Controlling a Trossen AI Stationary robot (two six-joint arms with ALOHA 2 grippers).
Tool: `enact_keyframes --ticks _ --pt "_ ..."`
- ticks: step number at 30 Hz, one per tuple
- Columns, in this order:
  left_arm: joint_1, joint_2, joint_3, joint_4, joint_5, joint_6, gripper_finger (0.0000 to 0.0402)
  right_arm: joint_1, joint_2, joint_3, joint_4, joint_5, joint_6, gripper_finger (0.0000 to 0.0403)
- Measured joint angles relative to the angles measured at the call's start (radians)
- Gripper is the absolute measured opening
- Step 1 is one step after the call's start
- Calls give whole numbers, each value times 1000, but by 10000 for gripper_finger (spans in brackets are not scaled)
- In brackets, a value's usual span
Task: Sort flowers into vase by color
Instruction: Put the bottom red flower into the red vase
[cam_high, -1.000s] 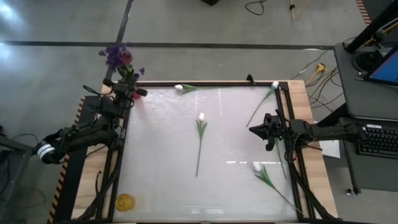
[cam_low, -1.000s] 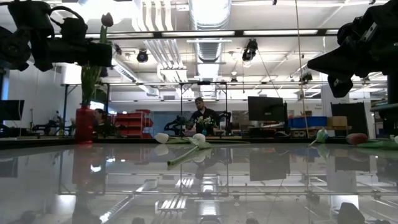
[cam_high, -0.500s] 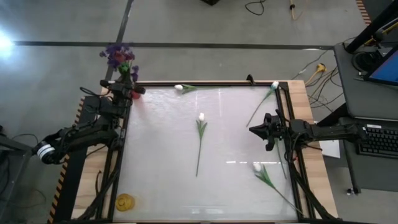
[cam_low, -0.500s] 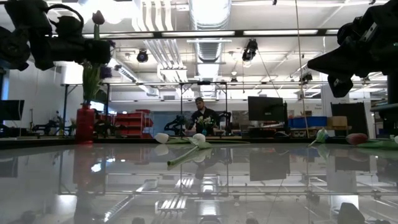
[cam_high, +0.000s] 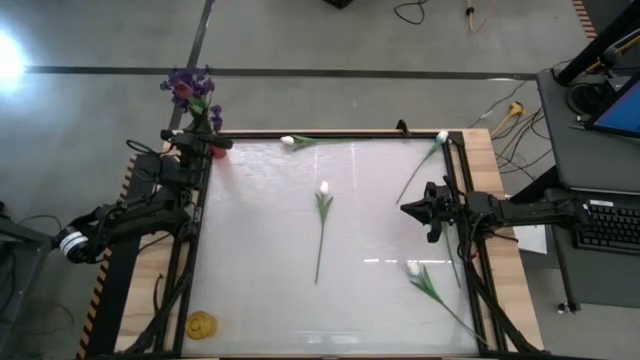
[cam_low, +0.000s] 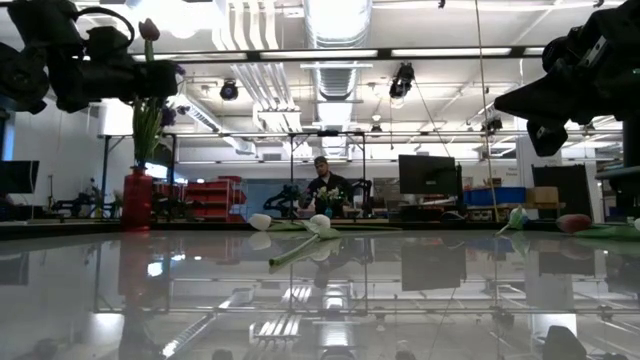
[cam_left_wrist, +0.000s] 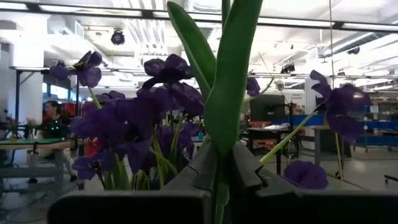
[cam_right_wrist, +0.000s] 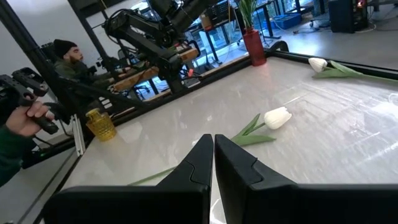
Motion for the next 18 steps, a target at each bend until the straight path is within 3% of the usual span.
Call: enact_keyframes --ticks 18 --pt "-1 8 62 -56 -60 158 0 0 0 0 0 0 0 9"
